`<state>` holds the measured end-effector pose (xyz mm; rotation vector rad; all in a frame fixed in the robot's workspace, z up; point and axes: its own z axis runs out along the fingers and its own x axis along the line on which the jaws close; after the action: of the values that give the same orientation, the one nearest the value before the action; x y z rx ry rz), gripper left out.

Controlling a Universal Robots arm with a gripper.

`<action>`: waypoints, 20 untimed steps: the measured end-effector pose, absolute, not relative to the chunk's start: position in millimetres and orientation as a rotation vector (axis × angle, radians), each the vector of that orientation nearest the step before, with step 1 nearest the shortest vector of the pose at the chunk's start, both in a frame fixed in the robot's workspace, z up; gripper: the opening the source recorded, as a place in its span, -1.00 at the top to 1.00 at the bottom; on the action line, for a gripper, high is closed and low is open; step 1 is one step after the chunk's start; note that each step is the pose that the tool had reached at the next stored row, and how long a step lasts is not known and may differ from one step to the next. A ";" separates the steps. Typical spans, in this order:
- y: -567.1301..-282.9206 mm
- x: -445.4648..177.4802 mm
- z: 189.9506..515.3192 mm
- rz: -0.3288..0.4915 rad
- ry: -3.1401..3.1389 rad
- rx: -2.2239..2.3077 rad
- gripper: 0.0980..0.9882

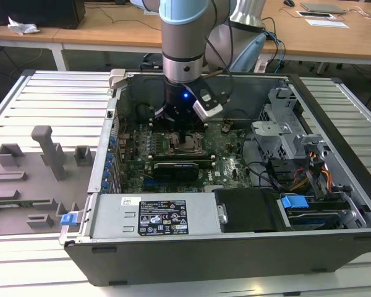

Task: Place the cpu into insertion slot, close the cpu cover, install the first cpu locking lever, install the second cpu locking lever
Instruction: 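Close the cpu cover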

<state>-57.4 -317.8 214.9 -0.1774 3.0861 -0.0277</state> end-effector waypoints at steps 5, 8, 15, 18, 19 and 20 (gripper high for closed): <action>-317.7 -65.6 214.0 -0.028 3.088 -0.152 0.98; -317.8 -68.0 212.0 -0.029 3.088 -0.140 0.98; -317.8 -74.3 206.6 -0.030 3.090 -0.113 0.98; -317.9 -74.7 206.0 -0.030 3.090 -0.111 0.98; -317.8 -74.6 205.8 -0.029 3.090 -0.111 0.98; -317.8 -74.7 205.9 -0.029 3.090 -0.111 0.98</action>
<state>-74.7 -317.8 205.9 -0.1109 3.0898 -0.0294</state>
